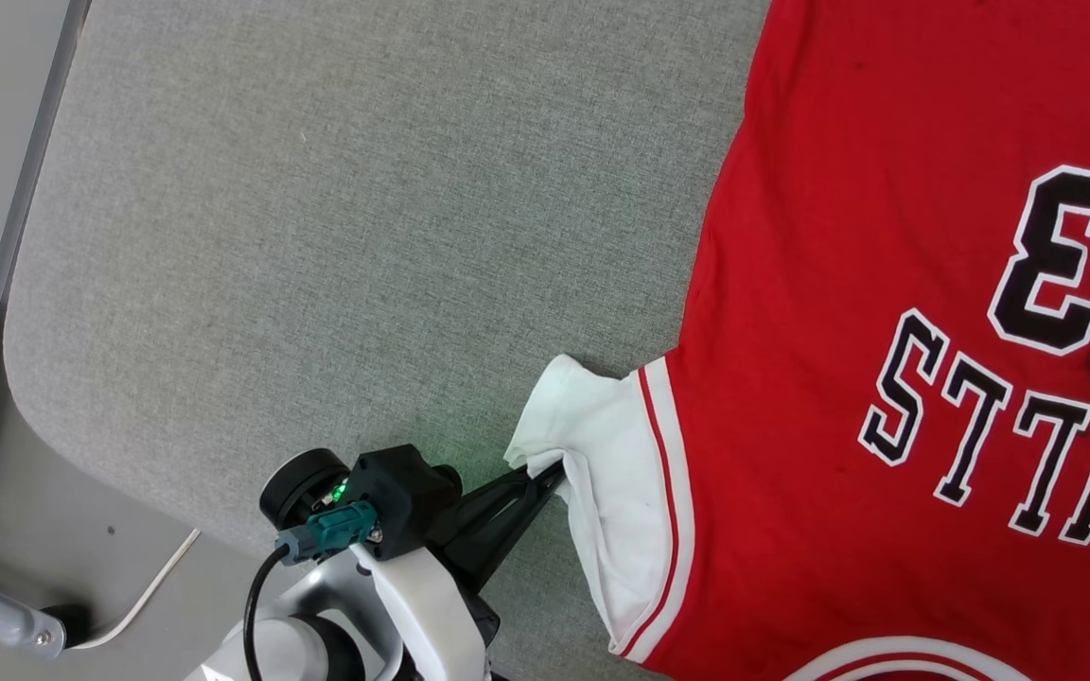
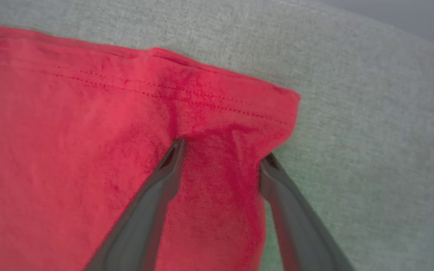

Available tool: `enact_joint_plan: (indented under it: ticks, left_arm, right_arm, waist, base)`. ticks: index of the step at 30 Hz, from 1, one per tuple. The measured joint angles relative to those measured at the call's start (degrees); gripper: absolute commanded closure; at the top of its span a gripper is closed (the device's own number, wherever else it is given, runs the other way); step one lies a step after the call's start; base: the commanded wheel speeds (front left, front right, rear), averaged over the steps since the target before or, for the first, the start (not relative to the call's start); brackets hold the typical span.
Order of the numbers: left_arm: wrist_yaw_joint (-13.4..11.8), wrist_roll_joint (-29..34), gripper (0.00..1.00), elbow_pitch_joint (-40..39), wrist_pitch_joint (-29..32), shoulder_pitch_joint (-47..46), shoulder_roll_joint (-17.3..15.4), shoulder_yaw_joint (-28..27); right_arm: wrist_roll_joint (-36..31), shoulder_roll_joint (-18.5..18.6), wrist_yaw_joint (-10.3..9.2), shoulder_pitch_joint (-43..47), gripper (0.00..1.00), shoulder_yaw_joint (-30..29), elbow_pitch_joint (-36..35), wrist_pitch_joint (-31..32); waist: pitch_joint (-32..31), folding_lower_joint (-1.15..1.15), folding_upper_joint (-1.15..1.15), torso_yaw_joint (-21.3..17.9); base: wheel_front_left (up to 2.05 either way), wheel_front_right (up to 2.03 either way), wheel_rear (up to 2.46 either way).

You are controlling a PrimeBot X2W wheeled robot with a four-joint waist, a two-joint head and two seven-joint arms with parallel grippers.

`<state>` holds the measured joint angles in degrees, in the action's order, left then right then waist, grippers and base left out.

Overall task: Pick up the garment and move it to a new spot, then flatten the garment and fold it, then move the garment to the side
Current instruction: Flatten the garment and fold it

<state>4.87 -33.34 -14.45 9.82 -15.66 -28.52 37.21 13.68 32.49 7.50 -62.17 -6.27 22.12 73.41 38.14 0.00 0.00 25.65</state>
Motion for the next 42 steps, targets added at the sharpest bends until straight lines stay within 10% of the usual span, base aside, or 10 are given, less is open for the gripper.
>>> enact_joint_plan:
  ticks: [20, 42]
  left_arm:
    - [-0.94, -2.58, 1.00, 3.69, -1.00, 0.33, -0.81, -1.86]
    - [-5.41, -5.88, 1.00, 10.42, -4.56, 9.83, -1.13, -3.10]
  right_arm:
    - [5.52, -0.03, 0.01, 12.01, 1.00, 1.54, 2.56, -3.38]
    - [21.82, -2.43, 0.01, 49.81, 1.00, 2.88, -7.95, -14.44]
  waist:
    - [-8.48, -0.01, 0.00, -5.92]
    - [-27.48, -0.01, 0.00, -18.26]
  base:
    - [0.00, 0.00, 0.00]
    - [0.00, 0.00, 0.00]
